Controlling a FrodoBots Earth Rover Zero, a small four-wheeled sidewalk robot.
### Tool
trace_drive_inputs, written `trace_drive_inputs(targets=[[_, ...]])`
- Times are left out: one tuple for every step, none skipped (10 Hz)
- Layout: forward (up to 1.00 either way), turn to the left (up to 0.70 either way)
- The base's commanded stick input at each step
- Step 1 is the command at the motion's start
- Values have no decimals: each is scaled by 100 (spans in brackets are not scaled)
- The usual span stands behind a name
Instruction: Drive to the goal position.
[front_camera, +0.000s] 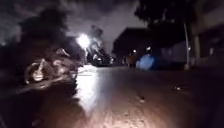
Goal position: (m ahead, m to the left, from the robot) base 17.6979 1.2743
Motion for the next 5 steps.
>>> trace_drive_inputs(targets=[[100, 27], [100, 27], [100, 8], [100, 0], [100, 0]])
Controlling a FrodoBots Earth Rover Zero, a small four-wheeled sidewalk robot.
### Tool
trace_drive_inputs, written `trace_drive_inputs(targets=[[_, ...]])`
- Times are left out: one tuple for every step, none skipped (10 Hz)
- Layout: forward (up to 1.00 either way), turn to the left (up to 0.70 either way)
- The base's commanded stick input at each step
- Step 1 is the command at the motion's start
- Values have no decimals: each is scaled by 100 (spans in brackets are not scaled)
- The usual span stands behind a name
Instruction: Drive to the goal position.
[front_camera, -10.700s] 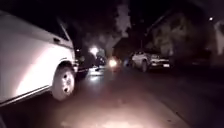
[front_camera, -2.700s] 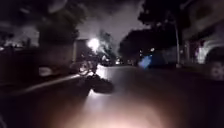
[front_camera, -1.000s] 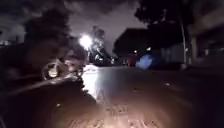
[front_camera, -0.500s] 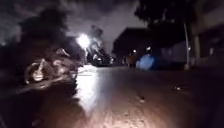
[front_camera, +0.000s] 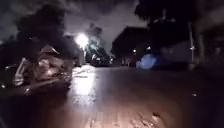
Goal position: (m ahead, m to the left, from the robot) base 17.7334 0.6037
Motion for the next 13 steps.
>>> trace_drive_inputs(targets=[[100, 0], [100, 8], [100, 21], [100, 4], [100, 0], [100, 0], [100, 0], [100, 0], [100, 0], [100, 0], [100, 0], [100, 26], [100, 7]])
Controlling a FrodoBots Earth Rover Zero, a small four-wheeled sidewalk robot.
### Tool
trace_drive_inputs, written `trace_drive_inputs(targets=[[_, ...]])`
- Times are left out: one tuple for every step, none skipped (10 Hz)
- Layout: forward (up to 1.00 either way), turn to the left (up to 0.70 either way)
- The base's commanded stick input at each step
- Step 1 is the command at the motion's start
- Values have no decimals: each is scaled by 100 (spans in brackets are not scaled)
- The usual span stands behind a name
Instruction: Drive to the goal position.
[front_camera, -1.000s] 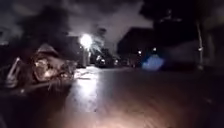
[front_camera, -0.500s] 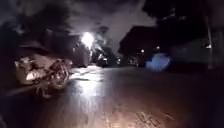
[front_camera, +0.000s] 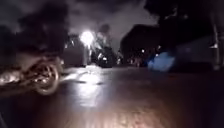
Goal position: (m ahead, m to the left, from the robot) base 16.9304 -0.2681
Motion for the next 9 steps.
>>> trace_drive_inputs(targets=[[100, 0], [100, 0], [100, 0], [100, 0], [100, 0], [100, 0], [100, 0], [100, 0], [100, 0]])
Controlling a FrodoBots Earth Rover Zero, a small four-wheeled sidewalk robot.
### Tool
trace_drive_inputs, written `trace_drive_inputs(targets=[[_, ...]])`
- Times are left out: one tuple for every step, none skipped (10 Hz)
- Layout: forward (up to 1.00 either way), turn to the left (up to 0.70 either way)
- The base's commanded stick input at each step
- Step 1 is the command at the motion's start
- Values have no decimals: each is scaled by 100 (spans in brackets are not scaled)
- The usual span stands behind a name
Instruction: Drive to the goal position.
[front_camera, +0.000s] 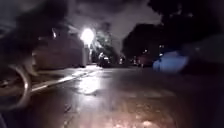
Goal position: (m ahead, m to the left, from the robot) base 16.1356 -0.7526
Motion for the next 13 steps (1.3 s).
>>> trace_drive_inputs(targets=[[100, 0], [100, 0], [100, 0], [100, -17], [100, -12], [100, 0], [100, 0], [100, 0], [100, -16], [100, -15], [100, 0], [100, 0], [100, 0]])
